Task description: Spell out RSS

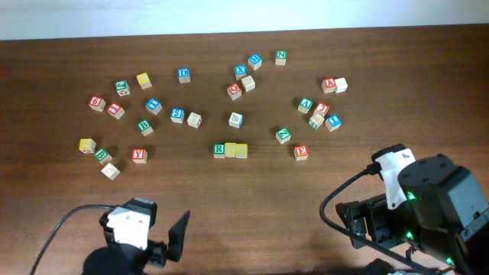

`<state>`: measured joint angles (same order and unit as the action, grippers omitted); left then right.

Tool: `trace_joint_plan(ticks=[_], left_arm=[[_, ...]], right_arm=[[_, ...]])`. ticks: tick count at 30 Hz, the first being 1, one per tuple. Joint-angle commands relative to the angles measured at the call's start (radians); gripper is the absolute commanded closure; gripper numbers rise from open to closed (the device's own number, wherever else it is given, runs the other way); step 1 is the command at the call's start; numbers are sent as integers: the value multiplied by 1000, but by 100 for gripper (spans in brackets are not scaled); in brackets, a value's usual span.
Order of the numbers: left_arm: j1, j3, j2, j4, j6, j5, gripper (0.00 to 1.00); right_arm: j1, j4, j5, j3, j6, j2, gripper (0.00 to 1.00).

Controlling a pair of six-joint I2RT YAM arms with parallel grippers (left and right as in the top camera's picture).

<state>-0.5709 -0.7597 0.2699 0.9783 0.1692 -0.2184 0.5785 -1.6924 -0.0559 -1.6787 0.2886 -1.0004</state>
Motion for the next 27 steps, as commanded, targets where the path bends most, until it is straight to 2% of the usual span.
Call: trace_joint_plan(ticks=[1, 3, 10, 18, 21, 24, 27], left_arm=[[136, 149, -86, -167, -349, 114, 1], [200, 227, -130, -248, -415, 160, 1], [316, 464, -244, -480, -411, 179, 1], [402, 755, -265, -999, -303, 237, 1], [434, 752, -265, -991, -297, 227, 1], [462, 752, -266, -895, -298, 225, 1], [462, 752, -266, -894, -302, 216, 1]], right_arm=[[2, -6, -8, -2, 8, -1, 2], [2, -6, -8, -2, 8, -1, 2], [2, -6, -8, -2, 8, -1, 2], [2, -6, -8, -2, 8, -1, 2], [2, -6, -8, -2, 8, -1, 2], [2, -6, -8, -2, 8, -1, 2], [2, -6, -8, -2, 8, -1, 2]])
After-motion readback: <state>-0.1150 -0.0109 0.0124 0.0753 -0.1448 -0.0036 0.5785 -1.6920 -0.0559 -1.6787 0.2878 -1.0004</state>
